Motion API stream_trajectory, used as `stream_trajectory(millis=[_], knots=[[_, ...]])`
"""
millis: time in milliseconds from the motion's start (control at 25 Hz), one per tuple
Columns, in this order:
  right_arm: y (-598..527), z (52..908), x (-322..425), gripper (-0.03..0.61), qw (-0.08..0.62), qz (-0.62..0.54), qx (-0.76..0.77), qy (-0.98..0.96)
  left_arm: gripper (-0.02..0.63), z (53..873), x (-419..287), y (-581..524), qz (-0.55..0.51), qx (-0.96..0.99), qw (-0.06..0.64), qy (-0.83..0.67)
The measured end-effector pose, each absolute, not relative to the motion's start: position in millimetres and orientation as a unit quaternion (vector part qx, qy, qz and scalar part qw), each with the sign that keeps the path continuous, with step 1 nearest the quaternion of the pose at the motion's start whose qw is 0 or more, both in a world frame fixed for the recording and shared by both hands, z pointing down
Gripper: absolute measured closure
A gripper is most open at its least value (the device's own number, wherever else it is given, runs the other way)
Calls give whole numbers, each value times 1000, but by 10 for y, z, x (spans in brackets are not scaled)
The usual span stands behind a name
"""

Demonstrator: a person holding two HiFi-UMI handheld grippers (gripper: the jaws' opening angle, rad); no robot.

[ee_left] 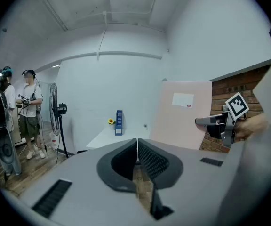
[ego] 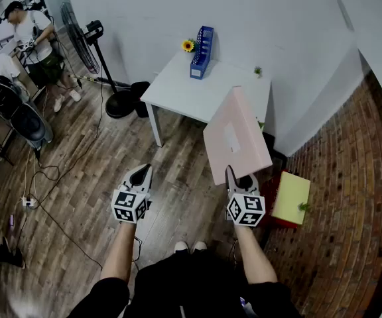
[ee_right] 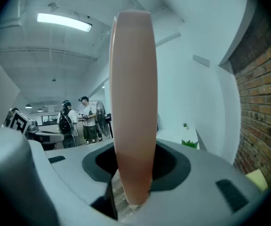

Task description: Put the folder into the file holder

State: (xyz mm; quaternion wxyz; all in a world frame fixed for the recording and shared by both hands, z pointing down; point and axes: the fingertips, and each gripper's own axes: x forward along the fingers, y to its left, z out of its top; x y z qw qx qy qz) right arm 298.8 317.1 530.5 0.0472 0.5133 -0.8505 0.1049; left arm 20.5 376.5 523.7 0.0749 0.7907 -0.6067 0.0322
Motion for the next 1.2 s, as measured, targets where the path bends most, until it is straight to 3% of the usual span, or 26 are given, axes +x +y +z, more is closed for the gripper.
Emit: stream_trajectory(millis=[1200], knots=[[3480,5279,2953,403,56,78,514,-852,588,5330,254,3990,16,798,82,-597]])
